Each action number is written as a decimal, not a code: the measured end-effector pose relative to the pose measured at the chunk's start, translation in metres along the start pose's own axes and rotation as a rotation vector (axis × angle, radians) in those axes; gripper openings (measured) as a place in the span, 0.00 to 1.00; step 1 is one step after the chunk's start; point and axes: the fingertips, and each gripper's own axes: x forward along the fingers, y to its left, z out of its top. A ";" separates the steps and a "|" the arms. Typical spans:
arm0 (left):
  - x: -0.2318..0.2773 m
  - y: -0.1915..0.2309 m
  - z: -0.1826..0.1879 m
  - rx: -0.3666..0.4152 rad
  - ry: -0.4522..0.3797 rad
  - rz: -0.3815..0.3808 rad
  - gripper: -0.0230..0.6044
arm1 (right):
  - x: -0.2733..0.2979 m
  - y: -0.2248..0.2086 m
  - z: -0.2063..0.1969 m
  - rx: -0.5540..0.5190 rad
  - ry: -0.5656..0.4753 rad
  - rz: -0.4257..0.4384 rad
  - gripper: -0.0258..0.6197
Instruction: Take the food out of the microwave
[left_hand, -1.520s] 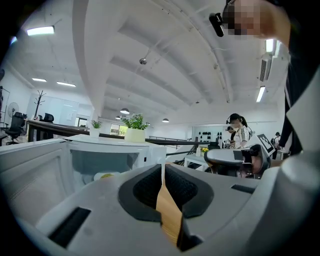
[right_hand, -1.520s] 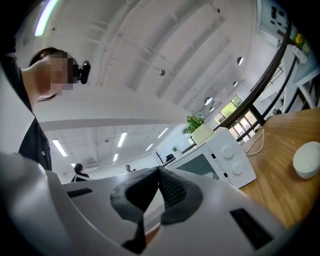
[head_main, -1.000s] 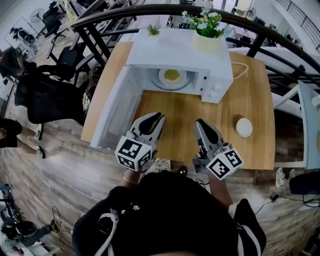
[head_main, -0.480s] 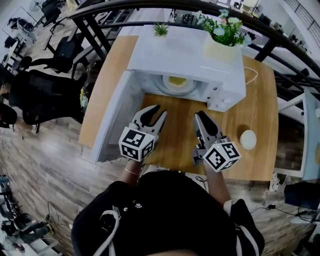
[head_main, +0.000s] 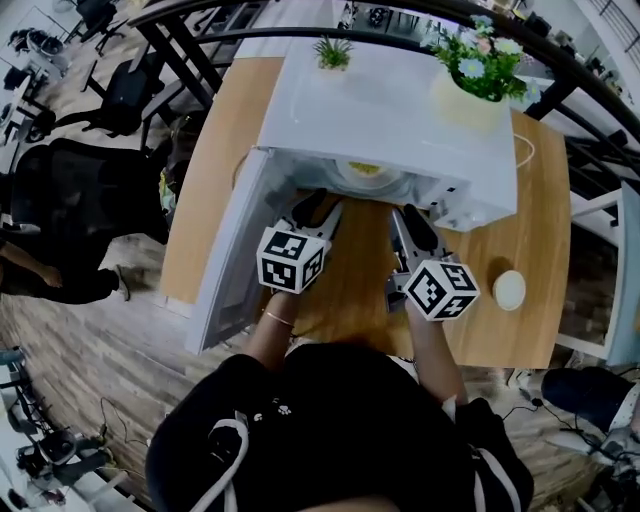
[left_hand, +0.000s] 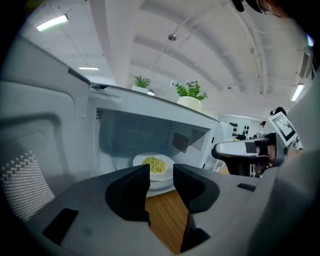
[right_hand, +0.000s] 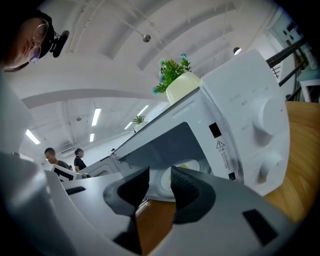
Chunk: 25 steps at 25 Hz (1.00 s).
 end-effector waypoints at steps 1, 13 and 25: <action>0.005 0.005 -0.002 -0.009 0.008 0.003 0.24 | 0.006 -0.003 -0.001 0.003 0.005 -0.014 0.23; 0.063 0.038 -0.025 -0.076 0.105 0.044 0.31 | 0.070 -0.044 -0.018 0.013 0.092 -0.164 0.30; 0.096 0.047 -0.038 -0.073 0.206 0.040 0.34 | 0.105 -0.070 -0.041 0.003 0.175 -0.272 0.39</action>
